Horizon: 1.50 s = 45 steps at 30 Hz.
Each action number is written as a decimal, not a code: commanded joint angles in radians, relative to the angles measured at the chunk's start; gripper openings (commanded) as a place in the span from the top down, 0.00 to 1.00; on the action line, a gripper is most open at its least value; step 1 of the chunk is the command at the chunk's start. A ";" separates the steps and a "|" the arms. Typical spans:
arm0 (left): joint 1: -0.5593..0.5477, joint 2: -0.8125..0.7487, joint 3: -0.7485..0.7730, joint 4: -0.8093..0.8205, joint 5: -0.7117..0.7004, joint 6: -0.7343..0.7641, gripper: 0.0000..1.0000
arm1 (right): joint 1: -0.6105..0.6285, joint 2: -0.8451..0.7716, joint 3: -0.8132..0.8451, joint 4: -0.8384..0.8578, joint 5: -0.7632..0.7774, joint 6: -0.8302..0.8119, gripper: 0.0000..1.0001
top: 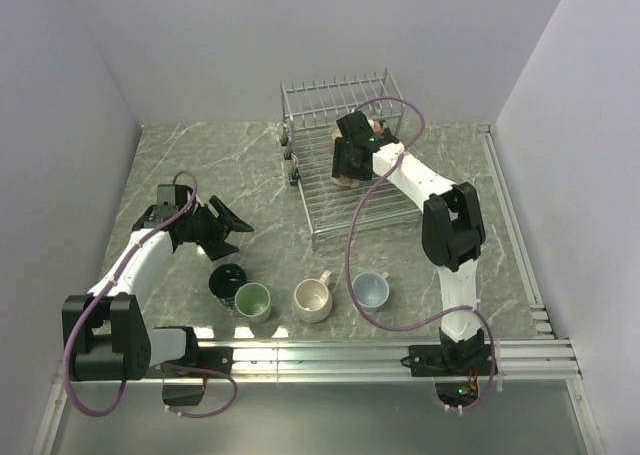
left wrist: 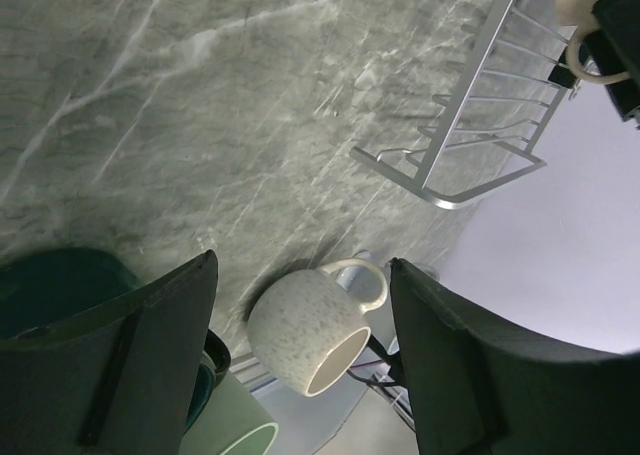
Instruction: Load the cups into the dish rack
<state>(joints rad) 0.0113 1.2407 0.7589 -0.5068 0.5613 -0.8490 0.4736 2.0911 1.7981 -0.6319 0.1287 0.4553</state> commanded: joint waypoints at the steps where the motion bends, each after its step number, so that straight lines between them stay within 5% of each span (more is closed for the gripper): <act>1: -0.004 -0.015 -0.003 -0.022 -0.015 0.036 0.25 | -0.010 0.056 0.101 0.081 0.071 0.014 0.39; 4: -0.028 -0.009 0.000 -0.032 -0.020 0.044 0.25 | -0.010 0.090 0.155 0.077 0.092 0.020 0.52; 9: -0.033 0.003 0.011 -0.048 -0.031 0.057 0.26 | -0.010 0.124 0.170 0.081 0.100 0.026 0.98; 19: -0.042 0.022 0.002 -0.050 -0.035 0.067 0.26 | 0.002 0.083 0.044 0.179 0.175 0.030 1.00; 30: -0.071 0.032 -0.001 -0.053 -0.038 0.068 0.26 | 0.013 0.162 0.148 0.161 0.175 0.036 1.00; 31: -0.071 0.031 -0.003 -0.050 -0.038 0.067 0.26 | 0.011 0.165 0.153 0.152 0.172 0.036 0.94; 32: -0.071 0.026 -0.001 -0.050 -0.038 0.065 0.26 | 0.013 0.164 0.153 0.146 0.169 0.034 0.69; 35: -0.071 0.019 -0.006 -0.047 -0.038 0.062 0.26 | 0.017 0.136 0.121 0.159 0.170 0.028 0.35; 45: -0.071 -0.007 -0.018 -0.024 -0.035 0.048 0.26 | 0.033 0.044 0.057 0.155 0.155 0.016 0.25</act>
<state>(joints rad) -0.0540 1.2716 0.7555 -0.5499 0.5259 -0.8055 0.4915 2.2162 1.8793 -0.4889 0.2928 0.4854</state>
